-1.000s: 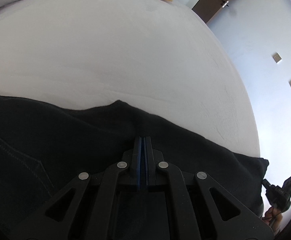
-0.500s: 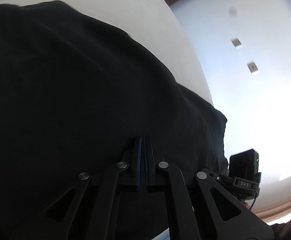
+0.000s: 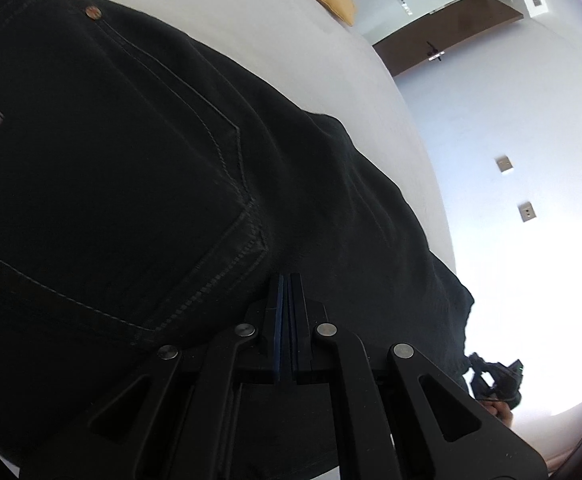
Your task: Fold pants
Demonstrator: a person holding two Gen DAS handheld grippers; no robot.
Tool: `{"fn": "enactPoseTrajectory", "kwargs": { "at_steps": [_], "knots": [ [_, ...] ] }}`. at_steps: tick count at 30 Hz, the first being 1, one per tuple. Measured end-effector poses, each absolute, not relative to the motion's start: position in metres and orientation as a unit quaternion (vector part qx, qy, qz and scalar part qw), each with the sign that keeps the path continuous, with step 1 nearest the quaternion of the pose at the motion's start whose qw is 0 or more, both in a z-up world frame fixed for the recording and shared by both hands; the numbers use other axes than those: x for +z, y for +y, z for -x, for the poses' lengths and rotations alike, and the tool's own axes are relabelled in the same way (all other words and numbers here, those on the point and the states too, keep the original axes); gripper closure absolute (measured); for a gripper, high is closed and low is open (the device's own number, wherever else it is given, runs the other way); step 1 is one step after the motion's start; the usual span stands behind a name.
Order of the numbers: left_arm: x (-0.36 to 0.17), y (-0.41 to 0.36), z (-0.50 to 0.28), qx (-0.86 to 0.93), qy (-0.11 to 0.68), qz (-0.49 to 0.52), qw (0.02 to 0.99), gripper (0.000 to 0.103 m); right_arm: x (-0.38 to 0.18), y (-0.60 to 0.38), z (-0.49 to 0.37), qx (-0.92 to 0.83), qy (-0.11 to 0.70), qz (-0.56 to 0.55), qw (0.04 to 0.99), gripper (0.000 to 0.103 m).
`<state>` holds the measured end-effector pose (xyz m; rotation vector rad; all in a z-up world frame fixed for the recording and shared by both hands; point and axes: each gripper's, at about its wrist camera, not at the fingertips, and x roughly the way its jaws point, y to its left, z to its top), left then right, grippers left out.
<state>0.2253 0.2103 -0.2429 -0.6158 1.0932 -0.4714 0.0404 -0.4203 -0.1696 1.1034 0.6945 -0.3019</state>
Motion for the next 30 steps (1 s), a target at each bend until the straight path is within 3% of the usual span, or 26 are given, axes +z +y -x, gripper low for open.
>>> {"fn": "enactPoseTrajectory", "kwargs": {
  "at_steps": [2,4,6,14,16,30],
  "knots": [
    [-0.233,0.227,-0.228,-0.206,0.5,0.288,0.79,0.101,-0.156,-0.419,-0.038,-0.113,0.324,-0.51,0.789,0.092],
    [-0.224,0.228,-0.23,-0.201,0.496,0.283,0.796,0.101,-0.155,-0.406,-0.039,-0.079,0.337,-0.518,0.782,0.075],
    [-0.218,0.214,-0.232,-0.204,0.498,0.281,0.795,0.101,-0.159,-0.394,-0.031,-0.061,0.35,-0.533,0.768,0.069],
    [-0.223,0.185,-0.241,-0.223,0.514,0.266,0.785,0.101,-0.193,-0.361,-0.025,-0.103,0.371,-0.586,0.713,0.068],
    [-0.226,0.172,-0.239,-0.224,0.513,0.269,0.784,0.101,-0.196,-0.366,-0.017,-0.117,0.367,-0.591,0.709,0.06],
    [-0.234,0.155,-0.234,-0.223,0.513,0.278,0.781,0.101,-0.211,-0.373,-0.017,-0.096,0.327,-0.633,0.695,0.048]
  ]
}}
